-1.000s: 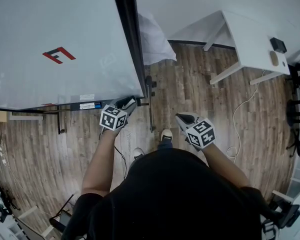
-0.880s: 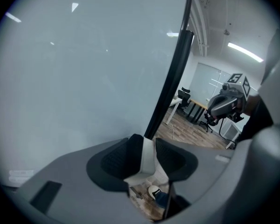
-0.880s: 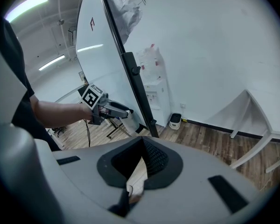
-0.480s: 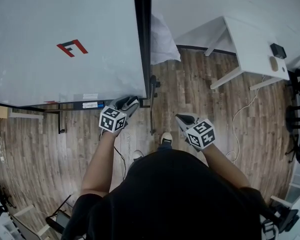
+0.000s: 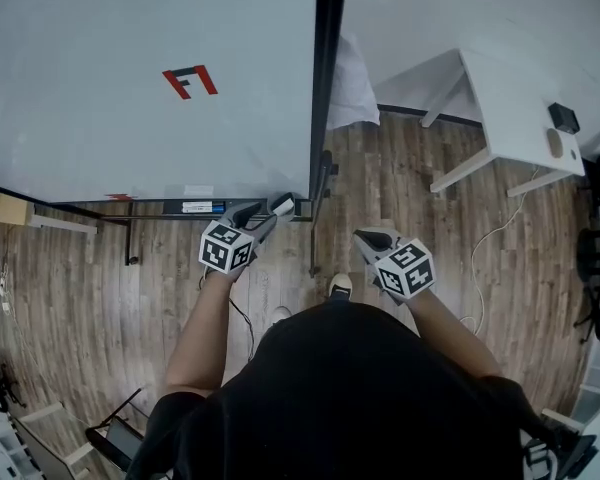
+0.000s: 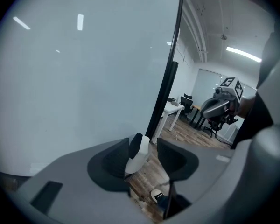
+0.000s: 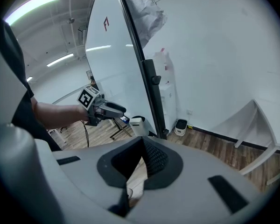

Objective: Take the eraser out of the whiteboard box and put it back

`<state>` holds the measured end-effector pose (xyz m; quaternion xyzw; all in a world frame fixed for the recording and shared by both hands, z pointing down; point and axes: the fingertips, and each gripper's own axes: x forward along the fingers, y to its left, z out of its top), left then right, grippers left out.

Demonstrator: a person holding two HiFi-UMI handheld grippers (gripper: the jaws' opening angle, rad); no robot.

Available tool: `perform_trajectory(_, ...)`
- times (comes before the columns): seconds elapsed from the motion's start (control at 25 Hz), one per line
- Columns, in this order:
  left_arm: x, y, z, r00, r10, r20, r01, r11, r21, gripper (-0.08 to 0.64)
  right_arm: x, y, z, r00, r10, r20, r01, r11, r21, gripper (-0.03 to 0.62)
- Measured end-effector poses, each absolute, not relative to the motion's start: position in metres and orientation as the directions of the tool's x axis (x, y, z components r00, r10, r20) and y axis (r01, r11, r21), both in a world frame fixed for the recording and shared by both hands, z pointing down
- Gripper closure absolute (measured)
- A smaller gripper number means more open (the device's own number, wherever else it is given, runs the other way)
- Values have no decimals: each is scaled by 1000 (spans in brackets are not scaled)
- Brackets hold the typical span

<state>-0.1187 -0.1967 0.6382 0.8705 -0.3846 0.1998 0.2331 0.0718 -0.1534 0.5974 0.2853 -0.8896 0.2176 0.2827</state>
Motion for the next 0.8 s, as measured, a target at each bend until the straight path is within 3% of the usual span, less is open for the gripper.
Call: perform_trajectory(0.8, -178, -125, 617, 574, -634, 518, -806, -550, 220, 408, 39, -131, 574, -696, -404, 594, -614, 763, -201, 598)
